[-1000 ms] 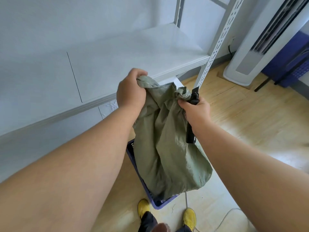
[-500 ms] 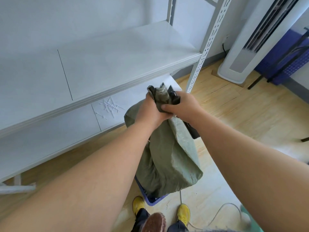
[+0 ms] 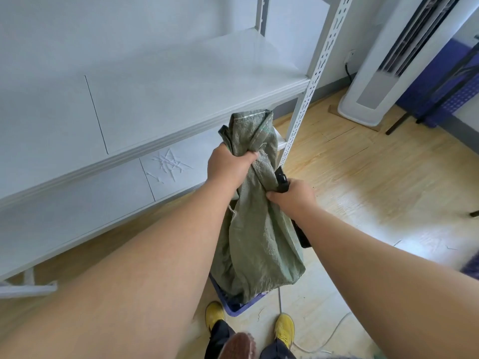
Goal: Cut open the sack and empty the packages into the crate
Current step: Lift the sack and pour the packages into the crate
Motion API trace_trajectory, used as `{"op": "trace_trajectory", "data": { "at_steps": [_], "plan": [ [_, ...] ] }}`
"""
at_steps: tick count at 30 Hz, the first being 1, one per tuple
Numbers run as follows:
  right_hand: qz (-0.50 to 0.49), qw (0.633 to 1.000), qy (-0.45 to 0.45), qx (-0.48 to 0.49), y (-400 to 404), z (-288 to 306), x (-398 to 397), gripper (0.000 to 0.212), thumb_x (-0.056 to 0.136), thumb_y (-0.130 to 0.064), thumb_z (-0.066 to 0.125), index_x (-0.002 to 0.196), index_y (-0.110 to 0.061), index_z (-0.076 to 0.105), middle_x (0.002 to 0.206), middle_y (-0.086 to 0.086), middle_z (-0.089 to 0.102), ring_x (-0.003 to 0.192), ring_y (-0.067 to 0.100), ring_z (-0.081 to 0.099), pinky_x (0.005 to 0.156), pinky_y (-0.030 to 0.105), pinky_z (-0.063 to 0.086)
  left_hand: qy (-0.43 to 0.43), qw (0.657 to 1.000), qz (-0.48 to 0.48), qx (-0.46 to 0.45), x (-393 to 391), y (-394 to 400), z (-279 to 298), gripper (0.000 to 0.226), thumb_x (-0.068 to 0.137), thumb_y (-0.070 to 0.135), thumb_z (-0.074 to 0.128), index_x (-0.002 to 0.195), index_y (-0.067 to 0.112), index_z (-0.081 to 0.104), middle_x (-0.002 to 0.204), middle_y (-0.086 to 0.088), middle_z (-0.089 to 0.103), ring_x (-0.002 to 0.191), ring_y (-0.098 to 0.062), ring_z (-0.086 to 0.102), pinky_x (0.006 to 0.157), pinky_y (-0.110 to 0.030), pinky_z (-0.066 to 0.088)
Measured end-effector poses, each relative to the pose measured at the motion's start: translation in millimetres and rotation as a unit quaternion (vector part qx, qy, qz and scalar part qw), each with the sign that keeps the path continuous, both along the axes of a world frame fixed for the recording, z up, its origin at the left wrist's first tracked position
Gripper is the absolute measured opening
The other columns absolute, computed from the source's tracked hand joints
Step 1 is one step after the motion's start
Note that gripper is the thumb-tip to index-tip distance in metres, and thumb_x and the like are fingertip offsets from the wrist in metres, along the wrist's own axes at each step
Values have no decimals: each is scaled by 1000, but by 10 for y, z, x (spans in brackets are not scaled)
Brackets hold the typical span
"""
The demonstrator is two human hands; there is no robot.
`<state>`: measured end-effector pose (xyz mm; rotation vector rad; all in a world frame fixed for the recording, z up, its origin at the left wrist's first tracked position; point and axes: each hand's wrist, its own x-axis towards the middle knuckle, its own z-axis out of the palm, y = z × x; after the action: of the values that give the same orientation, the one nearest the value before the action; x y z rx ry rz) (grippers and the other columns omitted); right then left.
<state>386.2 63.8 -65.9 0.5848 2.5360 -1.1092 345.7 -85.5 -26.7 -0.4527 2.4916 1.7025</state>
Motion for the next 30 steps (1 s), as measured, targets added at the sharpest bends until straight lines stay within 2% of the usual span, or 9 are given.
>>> {"op": "trace_trajectory", "data": {
  "at_steps": [3,7,10,13,16,18,23,27,30],
  "plan": [
    [-52,992,109,29,19,90,-124,11,78,-27,69,80,-25,58,65,-7,58,70,22,58,50,24,35,38,999,33,-9,6,-38,30,38,76,39,71,107,18,65,99,3,70,95,-19,65,85,-34,53],
    [4,999,22,-41,9,166,-241,14,77,-19,72,87,-13,64,75,8,72,79,31,70,71,38,58,47,998,17,-45,6,-106,27,34,77,36,70,106,19,63,98,4,68,94,-19,63,83,-31,50],
    [-37,991,127,-24,-32,164,-262,7,76,-23,69,78,-21,62,68,-1,67,73,26,66,62,32,51,73,995,53,-46,2,-147,3,33,79,39,67,105,20,60,95,8,66,90,-16,62,79,-29,49],
    [-9,993,93,-74,-124,163,-247,7,77,-20,71,78,-19,64,72,5,71,76,29,69,70,38,57,65,995,32,-71,-4,-189,-35,31,80,37,67,106,21,58,95,8,64,90,-16,60,77,-26,46],
    [-58,985,159,-30,-129,195,-285,13,76,-21,68,69,-24,57,65,-4,64,69,23,63,59,30,49,84,993,56,-56,-19,-240,-5,32,80,36,66,106,21,57,96,8,64,89,-15,60,77,-26,47],
    [-36,991,111,-64,-161,226,-296,12,72,-17,70,67,-20,59,67,3,69,72,27,67,64,36,55,80,994,37,-70,-8,-242,-22,31,81,35,65,107,20,58,96,8,64,88,-15,59,76,-26,46],
    [-25,991,99,-91,-172,203,-299,5,74,-16,69,72,-15,64,71,9,71,73,28,67,71,41,58,66,995,46,-64,0,-238,-42,31,80,35,65,106,19,57,95,7,64,89,-16,60,76,-27,47],
    [-33,988,133,-65,-145,152,-285,14,74,-22,70,66,-24,59,60,-5,63,60,18,61,54,29,47,66,996,50,-44,25,-190,-40,35,79,37,66,108,19,56,97,6,64,93,-18,62,79,-29,48],
    [-24,989,83,-123,-141,132,-277,10,74,-20,72,70,-18,63,68,6,72,72,28,71,71,42,59,51,998,26,-34,32,-162,-60,42,78,40,67,113,22,52,104,6,65,99,-19,61,87,-35,50]
  ]
}}
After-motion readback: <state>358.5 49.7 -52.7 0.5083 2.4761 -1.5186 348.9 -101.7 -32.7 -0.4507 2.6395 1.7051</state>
